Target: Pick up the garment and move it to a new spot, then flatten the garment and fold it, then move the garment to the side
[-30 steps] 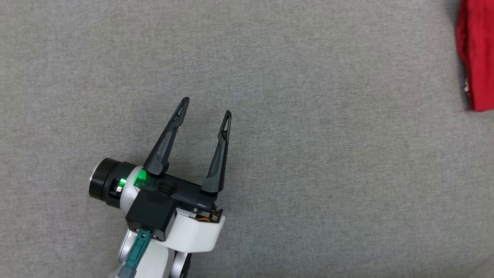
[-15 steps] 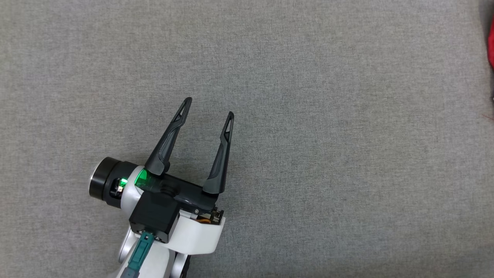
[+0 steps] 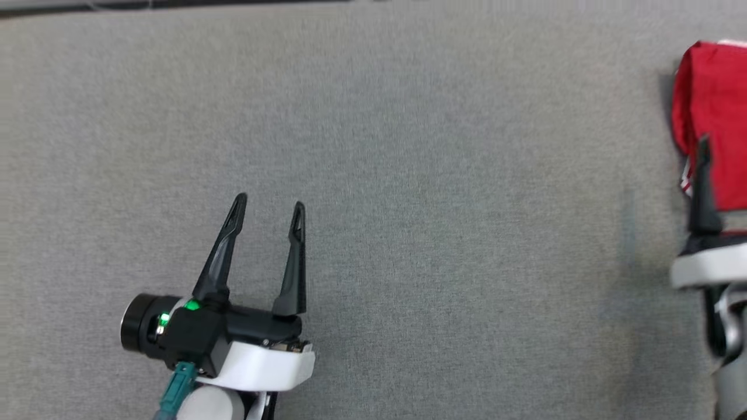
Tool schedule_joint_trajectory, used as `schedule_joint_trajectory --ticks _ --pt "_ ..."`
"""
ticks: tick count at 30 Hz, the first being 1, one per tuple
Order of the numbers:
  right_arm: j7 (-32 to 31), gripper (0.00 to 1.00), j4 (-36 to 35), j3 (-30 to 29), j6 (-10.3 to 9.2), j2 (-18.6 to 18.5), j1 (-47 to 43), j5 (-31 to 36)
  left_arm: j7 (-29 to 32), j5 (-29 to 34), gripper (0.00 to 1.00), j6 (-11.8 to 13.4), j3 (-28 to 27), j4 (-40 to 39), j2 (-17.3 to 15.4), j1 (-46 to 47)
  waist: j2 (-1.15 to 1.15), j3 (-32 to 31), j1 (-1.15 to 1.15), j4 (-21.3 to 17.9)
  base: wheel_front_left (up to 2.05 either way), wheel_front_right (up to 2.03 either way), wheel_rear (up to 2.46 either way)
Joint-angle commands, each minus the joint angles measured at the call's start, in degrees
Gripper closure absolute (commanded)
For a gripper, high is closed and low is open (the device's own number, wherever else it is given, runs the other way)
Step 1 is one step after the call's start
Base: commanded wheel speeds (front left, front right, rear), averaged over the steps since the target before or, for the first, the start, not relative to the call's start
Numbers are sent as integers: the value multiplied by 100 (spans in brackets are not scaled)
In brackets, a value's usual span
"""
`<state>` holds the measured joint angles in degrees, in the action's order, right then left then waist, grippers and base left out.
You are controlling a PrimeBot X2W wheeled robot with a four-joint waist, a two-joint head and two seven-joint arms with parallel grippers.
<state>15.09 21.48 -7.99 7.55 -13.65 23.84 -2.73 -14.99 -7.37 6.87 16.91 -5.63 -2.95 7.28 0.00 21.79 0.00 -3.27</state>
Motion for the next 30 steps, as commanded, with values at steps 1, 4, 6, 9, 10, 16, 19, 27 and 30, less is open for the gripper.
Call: schedule_joint_trajectory --ticks 1,4,6,9,10,16,19,27,30 --pt "5 0 -321 177 -13 119 -306 -67 -25 -112 0 14 -72 13 -10 -165 0 -540 0 19 0 0 0" --pt "3 0 -875 511 -14 404 -880 -188 -25 -221 0 20 -218 76 -6 -417 0 -928 0 22 0 0 0" --pt "3 0 -1175 685 -14 558 -1191 -237 -25 -275 0 34 -281 116 -3 -594 0 -1191 0 30 0 0 0" --pt "4 0 -1586 748 -13 738 -1693 -251 -25 -332 0 12 -308 204 -3 -919 0 -1635 0 78 0 0 0" --pt "3 0 -1716 738 -13 794 -1864 -235 -25 -351 0 -6 -304 224 -3 -1021 0 -1770 0 100 0 0 0" --pt "3 0 -2276 821 -13 952 -2606 -91 -25 -310 0 -78 -327 245 -4 -1485 0 -2183 0 138 0 0 0" --pt "3 0 -2441 835 -13 1001 -2919 -11 -25 -272 0 -92 -361 215 -4 -1657 0 -2275 0 151 0 0 0" --pt "3 0 -2412 829 -12 1063 -3297 1 -25 -259 0 -70 -489 243 -4 -1787 0 -2381 0 141 0 0 0" --pt "3 0 -2341 815 -13 1068 -3306 -78 -25 -227 0 -82 -511 213 -3 -1765 0 -2398 0 133 0 0 0"
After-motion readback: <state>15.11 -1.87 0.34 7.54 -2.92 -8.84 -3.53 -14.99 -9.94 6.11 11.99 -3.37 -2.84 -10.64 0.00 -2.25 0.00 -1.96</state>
